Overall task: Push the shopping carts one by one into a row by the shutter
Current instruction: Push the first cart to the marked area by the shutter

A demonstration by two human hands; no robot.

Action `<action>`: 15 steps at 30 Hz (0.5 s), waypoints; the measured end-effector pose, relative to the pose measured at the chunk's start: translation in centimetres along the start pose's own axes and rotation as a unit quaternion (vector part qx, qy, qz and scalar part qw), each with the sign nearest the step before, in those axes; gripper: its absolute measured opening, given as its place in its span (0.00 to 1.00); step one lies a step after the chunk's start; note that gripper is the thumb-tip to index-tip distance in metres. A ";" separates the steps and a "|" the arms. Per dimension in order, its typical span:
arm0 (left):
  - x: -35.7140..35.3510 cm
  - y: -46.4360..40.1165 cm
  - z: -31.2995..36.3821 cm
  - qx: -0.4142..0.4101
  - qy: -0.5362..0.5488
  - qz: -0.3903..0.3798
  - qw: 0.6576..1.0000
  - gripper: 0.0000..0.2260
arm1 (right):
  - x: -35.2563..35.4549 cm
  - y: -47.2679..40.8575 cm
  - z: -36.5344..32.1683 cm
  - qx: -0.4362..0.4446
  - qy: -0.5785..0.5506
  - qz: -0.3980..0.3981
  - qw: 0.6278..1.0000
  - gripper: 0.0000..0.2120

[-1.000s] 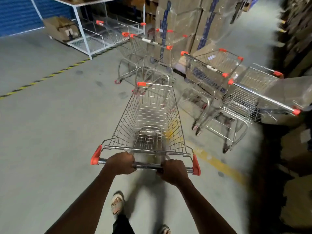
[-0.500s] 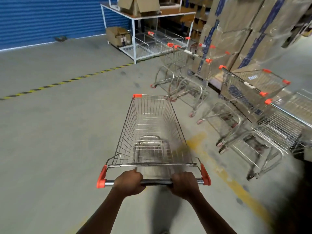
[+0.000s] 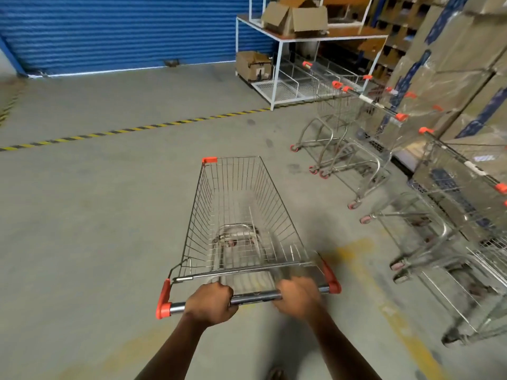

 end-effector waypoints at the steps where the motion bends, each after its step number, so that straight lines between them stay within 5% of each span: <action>1: -0.1 0.0 -0.5 0.005 0.001 0.003 1.000 0.21 | 0.3 -0.6 -0.2 0.005 0.006 -0.009 1.000 0.18; 15: 2.6 -3.2 -6.7 0.115 0.020 0.032 0.993 0.19 | 2.0 -12.9 -1.8 0.097 0.023 0.072 0.992 0.15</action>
Point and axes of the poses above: each hand's wrist, its own y-axis away from the middle knuckle, its own x-axis out of the back of the hand, z = x × y, the point moved 1 cm from there along -y, towards the middle knuckle, and after that the axes turned 4 degrees about -z, right-handed, at the moved point
